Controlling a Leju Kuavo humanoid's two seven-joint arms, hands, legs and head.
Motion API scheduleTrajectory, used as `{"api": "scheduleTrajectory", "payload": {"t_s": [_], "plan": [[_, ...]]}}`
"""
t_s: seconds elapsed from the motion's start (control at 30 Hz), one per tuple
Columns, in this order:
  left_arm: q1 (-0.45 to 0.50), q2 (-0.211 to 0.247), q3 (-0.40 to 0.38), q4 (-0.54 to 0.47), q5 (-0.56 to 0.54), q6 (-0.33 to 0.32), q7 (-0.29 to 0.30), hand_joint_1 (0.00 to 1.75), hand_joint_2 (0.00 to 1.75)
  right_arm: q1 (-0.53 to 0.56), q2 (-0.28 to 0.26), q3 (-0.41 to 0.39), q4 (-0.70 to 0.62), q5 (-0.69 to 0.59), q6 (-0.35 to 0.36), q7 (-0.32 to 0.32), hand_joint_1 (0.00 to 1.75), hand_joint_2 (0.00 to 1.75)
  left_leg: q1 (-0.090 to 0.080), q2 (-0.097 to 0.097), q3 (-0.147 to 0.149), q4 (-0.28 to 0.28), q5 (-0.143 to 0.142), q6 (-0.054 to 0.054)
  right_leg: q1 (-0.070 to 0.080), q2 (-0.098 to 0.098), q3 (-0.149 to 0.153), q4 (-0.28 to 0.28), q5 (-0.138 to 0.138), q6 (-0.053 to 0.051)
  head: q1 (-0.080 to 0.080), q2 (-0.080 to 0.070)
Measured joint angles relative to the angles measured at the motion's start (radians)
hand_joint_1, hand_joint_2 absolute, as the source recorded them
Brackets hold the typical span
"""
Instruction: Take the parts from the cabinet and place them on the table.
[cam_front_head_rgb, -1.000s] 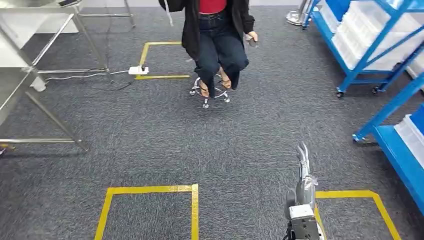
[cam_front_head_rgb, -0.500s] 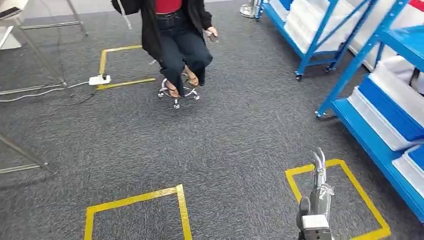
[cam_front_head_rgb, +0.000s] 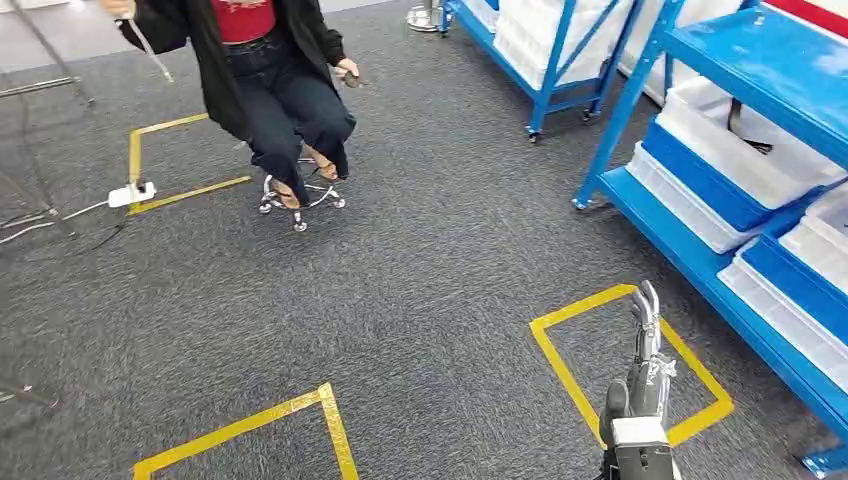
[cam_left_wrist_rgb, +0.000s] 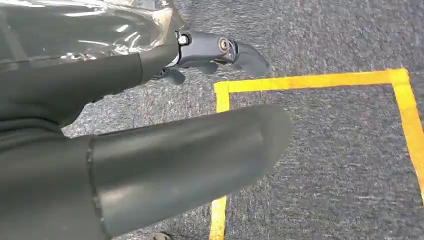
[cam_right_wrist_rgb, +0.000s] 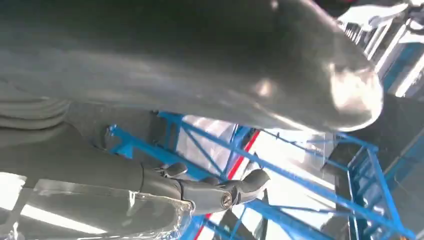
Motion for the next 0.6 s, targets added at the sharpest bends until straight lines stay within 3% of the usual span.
{"api": "scheduleTrajectory", "payload": {"t_s": [0.03,0.07,0.1,0.13,0.2,0.27,0.3,0.33,0.4,0.43,0.47,0.5,0.57,0.6], "plan": [[-0.001,0.0,0.0,0.0,0.0,0.0,0.0,0.0,0.0,-0.001,0.002,0.0,0.0,0.0,0.0,0.0,0.0,0.0,0.003,-0.006,0.036,-0.078,0.048,0.0,-0.001,0.013,0.0,0.003,0.0,0.0,0.0,0.0],[-0.001,0.0,0.0,0.0,0.0,0.0,0.0,0.0,0.0,-0.002,0.004,0.0,0.0,0.001,0.001,0.0,0.0,0.0,0.009,-0.031,0.078,-0.167,0.095,-0.002,-0.002,0.027,-0.001,0.009,-0.001,0.001,0.0,0.0],[-0.001,0.0,0.0,0.0,0.0,0.0,0.0,0.0,0.0,-0.004,0.006,0.0,0.0,0.001,0.001,0.0,0.0,0.0,0.016,-0.078,0.095,-0.203,0.085,-0.006,0.0,0.036,-0.007,0.014,-0.003,0.006,0.001,0.0],[0.0,-0.001,0.0,0.0,0.0,0.0,0.001,0.0,0.0,-0.009,0.006,0.0,0.0,0.001,0.001,0.0,0.0,0.0,0.012,-0.08,0.094,-0.213,0.087,-0.006,0.008,0.047,-0.016,0.023,-0.002,0.012,0.0,0.0],[0.0,-0.002,0.0,0.001,0.0,0.0,0.001,0.0,0.0,-0.008,0.007,0.0,0.0,0.002,0.001,0.0,0.0,0.0,-0.001,-0.058,0.095,-0.213,0.09,0.002,0.005,0.066,-0.026,0.016,0.006,0.025,0.002,0.0],[-0.004,-0.002,0.0,0.0,0.0,0.001,0.001,0.0,0.0,-0.009,0.008,-0.002,0.0,0.003,0.001,0.0,0.0,0.0,-0.004,-0.033,0.097,-0.224,0.099,0.023,0.001,0.075,-0.039,0.019,0.005,0.04,0.001,0.0],[-0.007,-0.003,-0.001,0.0,0.0,0.001,0.001,0.0,0.0,-0.008,0.008,-0.005,0.0,0.003,0.001,0.0,0.0,0.0,-0.006,-0.022,0.099,-0.228,0.103,0.029,0.0,0.015,-0.044,0.041,-0.005,0.038,0.002,0.0],[-0.008,-0.001,0.0,0.0,0.0,0.0,0.0,0.0,0.0,-0.014,0.009,-0.006,0.0,0.006,0.001,0.001,0.0,0.0,-0.006,-0.011,0.098,-0.228,0.102,0.038,0.003,-0.024,-0.07,0.092,-0.034,0.035,0.01,0.0],[-0.006,0.001,0.0,0.0,0.0,-0.002,-0.001,0.0,0.0,-0.021,0.009,-0.008,0.0,0.01,0.005,0.003,0.0,0.0,-0.011,0.02,0.095,-0.228,0.101,0.044,0.002,-0.039,-0.147,0.251,-0.1,0.029,0.011,0.0],[-0.006,0.001,0.0,0.0,0.0,-0.002,-0.001,0.0,0.0,-0.021,0.008,-0.011,0.0,0.01,0.01,0.003,0.0,0.0,-0.013,0.034,0.093,-0.228,0.101,0.044,0.002,-0.041,-0.177,0.315,-0.12,0.031,0.01,0.0],[-0.006,0.001,0.0,0.0,0.0,-0.004,-0.001,0.0,0.0,-0.021,0.008,-0.013,0.002,0.009,0.011,0.005,0.0,0.0,-0.013,0.048,0.092,-0.228,0.101,0.044,0.001,-0.042,-0.186,0.338,-0.12,0.036,0.011,0.0],[-0.006,0.001,0.0,0.0,0.0,-0.006,-0.001,0.0,0.0,-0.022,0.007,-0.015,0.003,0.006,0.012,0.005,0.0,0.0,-0.013,0.061,0.092,-0.228,0.101,0.044,0.001,-0.045,-0.168,0.306,-0.104,0.044,0.011,0.0],[-0.009,0.0,0.0,0.0,0.0,-0.006,-0.002,0.0,0.0,-0.027,0.006,-0.018,0.004,0.003,0.013,0.005,0.0,0.0,-0.012,0.084,0.093,-0.227,0.099,0.041,0.001,-0.068,-0.075,0.142,-0.046,0.058,0.011,0.0],[-0.009,0.0,0.0,0.0,0.0,-0.006,-0.002,0.0,0.0,-0.031,0.007,-0.019,0.004,0.003,0.013,0.005,0.0,0.0,-0.013,0.094,0.097,-0.227,0.097,0.037,0.001,-0.11,-0.021,0.048,-0.02,0.058,0.012,0.0]]}}
